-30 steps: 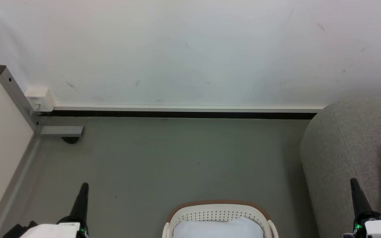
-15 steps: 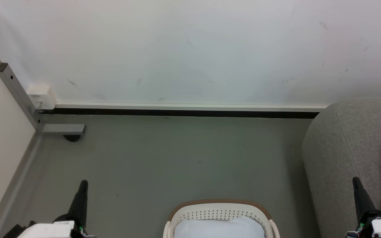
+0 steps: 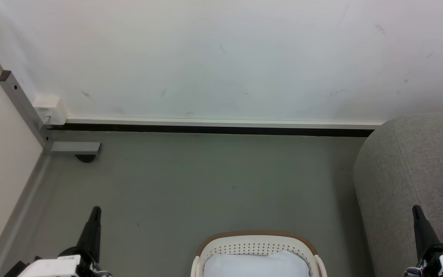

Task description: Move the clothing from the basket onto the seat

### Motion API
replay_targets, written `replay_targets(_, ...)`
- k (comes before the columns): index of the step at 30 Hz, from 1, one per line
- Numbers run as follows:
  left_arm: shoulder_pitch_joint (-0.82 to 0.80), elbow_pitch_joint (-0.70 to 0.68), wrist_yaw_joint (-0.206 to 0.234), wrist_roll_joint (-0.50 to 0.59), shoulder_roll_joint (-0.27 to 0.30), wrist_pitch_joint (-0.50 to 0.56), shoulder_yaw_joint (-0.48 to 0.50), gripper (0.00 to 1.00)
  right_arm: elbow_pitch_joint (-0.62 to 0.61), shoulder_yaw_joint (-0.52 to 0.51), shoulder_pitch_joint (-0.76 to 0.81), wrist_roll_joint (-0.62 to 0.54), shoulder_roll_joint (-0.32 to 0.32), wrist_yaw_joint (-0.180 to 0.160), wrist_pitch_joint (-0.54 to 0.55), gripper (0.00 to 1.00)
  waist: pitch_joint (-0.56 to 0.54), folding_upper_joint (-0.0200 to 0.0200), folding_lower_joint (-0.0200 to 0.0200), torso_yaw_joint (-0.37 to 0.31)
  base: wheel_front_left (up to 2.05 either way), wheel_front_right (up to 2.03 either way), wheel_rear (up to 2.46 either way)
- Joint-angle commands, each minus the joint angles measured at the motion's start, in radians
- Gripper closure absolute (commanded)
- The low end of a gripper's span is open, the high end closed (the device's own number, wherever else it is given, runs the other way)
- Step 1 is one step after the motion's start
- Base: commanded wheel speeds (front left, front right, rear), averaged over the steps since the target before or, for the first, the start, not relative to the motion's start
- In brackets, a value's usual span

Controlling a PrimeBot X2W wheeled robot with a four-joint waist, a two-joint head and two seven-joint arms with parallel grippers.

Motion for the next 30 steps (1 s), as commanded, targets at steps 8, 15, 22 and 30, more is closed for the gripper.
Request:
replay_targets(8,-0.01,-0.004,-0.007,-0.022,0.007,0.005,0.003,1.0,-0.006,-0.007,-0.013,0.012,0.001,-0.002,0.003,1.0,0.001,-0.0001,0.0,0.001,0.0,0.0,0.0)
replay_targets(15,-0.01,-0.004,-0.007,-0.022,0.007,0.005,0.003,1.0,-0.006,-0.007,-0.013,0.012,0.001,-0.002,0.004,1.0,0.001,-0.0001,0.0,0.001,0.0,0.0,0.0)
replay_targets(22,-0.01,-0.004,-0.007,-0.022,0.007,0.005,0.003,1.0,-0.006,-0.007,-0.013,0.011,0.002,-0.002,0.004,1.0,0.001,-0.0001,0.0,0.001,0.0,0.0,0.0)
replay_targets(30,-0.01,-0.004,-0.007,-0.023,0.007,0.005,0.003,1.0,-0.006,-0.008,-0.013,0.011,0.002,-0.002,0.004,1.0,0.001,-0.0001,0.0,0.001,0.0,0.0,0.0)
